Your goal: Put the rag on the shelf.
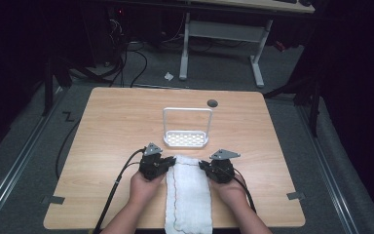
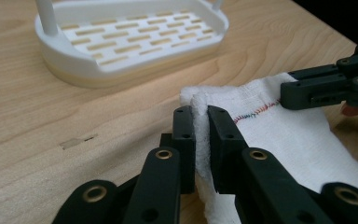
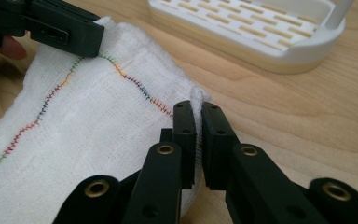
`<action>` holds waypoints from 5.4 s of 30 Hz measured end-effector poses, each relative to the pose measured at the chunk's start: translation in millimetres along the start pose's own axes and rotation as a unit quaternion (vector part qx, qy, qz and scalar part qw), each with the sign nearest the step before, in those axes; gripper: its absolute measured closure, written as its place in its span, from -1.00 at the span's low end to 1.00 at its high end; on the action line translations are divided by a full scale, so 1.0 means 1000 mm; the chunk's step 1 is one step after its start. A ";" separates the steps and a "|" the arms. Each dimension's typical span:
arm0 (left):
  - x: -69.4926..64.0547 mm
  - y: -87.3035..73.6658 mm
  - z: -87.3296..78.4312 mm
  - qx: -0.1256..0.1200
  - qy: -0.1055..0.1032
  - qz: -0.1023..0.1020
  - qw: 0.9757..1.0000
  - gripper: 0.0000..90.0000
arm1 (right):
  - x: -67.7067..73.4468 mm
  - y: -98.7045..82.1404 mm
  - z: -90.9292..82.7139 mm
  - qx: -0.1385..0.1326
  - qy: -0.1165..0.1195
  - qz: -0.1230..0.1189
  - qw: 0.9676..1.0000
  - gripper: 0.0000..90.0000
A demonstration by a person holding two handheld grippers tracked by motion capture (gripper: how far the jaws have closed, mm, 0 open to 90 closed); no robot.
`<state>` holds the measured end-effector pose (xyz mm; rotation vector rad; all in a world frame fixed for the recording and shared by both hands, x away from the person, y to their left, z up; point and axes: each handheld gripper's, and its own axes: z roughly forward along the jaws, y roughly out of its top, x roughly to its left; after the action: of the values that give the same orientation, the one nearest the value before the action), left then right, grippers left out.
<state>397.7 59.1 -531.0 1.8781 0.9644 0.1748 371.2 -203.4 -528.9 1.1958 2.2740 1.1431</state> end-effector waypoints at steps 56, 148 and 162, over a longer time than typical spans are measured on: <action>-0.062 0.126 -0.110 -0.206 -0.004 0.109 0.972 0.84 | 0.036 0.126 -0.122 -0.237 -0.037 -0.072 0.968 0.91; 0.051 0.231 -0.003 -0.107 0.096 0.058 0.988 0.82 | -0.082 0.232 -0.021 -0.167 -0.042 0.022 0.985 0.91; 0.052 0.228 -0.003 -0.099 0.074 0.021 0.992 0.37 | -0.080 0.228 -0.012 -0.137 -0.041 0.017 0.990 0.61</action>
<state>554.9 49.5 -358.8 1.7222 0.9696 0.4251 534.0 -199.3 -350.0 1.1530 1.9654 1.3420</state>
